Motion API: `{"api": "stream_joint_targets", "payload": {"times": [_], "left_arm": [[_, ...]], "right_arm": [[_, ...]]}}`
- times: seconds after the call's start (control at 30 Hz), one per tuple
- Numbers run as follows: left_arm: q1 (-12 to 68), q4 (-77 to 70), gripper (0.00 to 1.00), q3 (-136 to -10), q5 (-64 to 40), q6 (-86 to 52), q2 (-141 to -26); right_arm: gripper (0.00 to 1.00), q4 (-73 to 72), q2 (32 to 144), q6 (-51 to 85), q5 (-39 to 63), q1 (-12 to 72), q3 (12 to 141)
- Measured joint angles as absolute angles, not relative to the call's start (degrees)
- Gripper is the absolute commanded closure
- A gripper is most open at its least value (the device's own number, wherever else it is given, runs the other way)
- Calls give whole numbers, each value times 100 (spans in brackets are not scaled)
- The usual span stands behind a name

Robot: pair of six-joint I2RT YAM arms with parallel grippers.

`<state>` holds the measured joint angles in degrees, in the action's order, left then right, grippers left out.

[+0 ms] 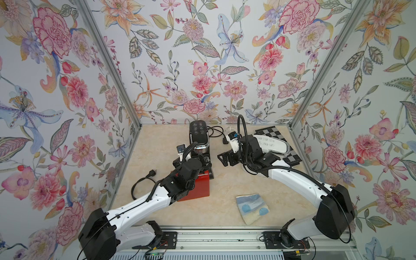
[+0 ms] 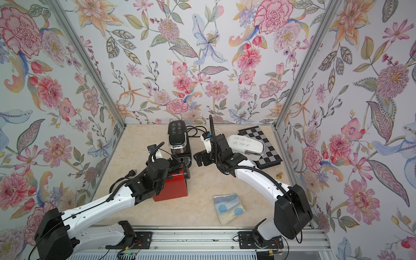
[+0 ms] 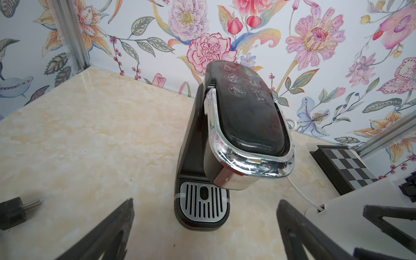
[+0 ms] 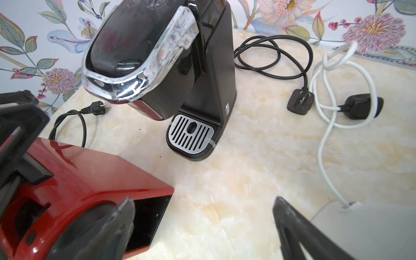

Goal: Wipe the surface of a coffee machine
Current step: Reset both arms

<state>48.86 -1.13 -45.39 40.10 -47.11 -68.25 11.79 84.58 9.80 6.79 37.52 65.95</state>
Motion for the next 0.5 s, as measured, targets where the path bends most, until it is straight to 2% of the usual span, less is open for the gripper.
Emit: {"api": "stream_joint_targets", "payload": {"times": [0.3, 0.5], "left_arm": [[5476, 576, 1, -5024, 5046, -4799, -7472], [5564, 666, 1, -5013, 5172, -4794, -7511]], "right_arm": [[3, 1192, 8353, 965, 637, 3516, 6466], [3, 1192, 8270, 965, 637, 3465, 6427]]}}
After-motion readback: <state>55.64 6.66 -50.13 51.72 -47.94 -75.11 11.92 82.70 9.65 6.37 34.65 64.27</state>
